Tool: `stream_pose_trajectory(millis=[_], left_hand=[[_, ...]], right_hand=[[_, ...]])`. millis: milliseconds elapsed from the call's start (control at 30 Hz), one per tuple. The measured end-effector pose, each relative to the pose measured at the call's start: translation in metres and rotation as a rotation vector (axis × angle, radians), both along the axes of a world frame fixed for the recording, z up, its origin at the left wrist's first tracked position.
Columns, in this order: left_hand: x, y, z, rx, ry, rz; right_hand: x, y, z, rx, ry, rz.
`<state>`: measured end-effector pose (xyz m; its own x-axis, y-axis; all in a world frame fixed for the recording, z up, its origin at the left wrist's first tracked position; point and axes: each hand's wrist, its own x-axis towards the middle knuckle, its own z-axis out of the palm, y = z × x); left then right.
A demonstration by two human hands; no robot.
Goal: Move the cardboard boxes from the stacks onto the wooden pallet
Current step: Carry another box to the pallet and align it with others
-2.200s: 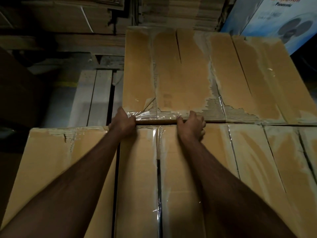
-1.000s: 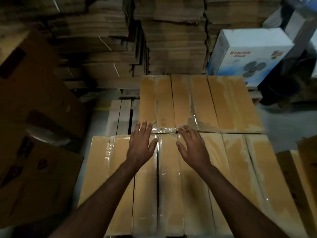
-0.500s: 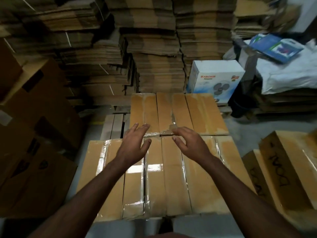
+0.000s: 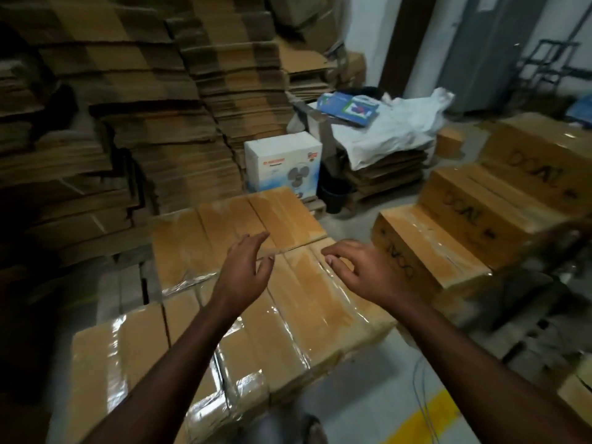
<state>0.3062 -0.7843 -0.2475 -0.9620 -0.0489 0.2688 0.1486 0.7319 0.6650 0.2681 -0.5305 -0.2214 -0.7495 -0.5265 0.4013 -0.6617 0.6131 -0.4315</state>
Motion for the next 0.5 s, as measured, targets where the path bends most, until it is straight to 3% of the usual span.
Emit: stream_pose_trajectory(millis=[233,500], left_hand=[[-0.024,0.111,0.024,0.010,0.123,-0.221],[-0.077,0.329,0.026,-0.048,0.119,-0.440]], right_hand=[[0.024,0.113,0.011,-0.083,0.037,-0.213],[0.017,0.293,0.001,-0.191,0.070,-0.405]])
